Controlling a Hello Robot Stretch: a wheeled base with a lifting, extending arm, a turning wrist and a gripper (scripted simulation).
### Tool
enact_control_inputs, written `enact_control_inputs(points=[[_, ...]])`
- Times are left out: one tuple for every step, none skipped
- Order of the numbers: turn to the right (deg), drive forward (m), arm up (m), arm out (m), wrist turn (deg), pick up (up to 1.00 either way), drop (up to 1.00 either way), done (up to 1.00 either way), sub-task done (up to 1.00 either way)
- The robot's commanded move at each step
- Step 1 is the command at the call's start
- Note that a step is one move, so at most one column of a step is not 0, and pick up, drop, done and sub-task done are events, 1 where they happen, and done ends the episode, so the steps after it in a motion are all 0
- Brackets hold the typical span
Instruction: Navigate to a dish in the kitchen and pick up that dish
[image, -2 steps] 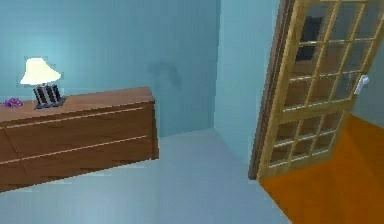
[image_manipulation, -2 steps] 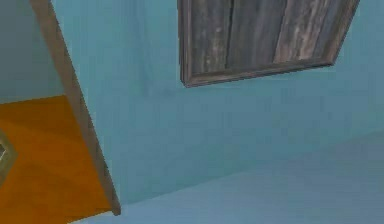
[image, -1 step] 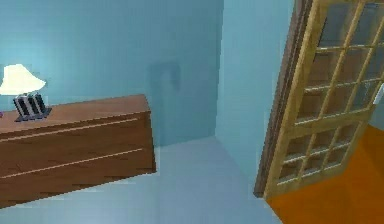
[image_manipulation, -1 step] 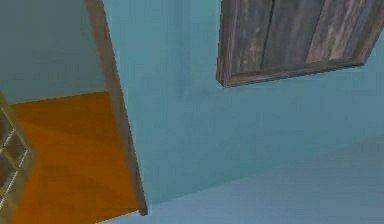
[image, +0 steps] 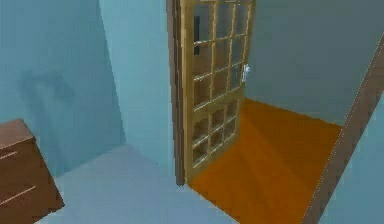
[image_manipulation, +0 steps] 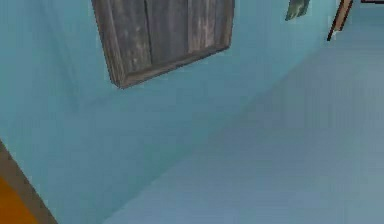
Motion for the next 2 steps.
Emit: enact_control_inputs(points=[[0.0,0.95,0.00,0.00,0.0,0.00,0.00,0.00,0.00],[45.0,0.00,0.00,0.00,0.0,0.00,0.00,0.00,0.00]])
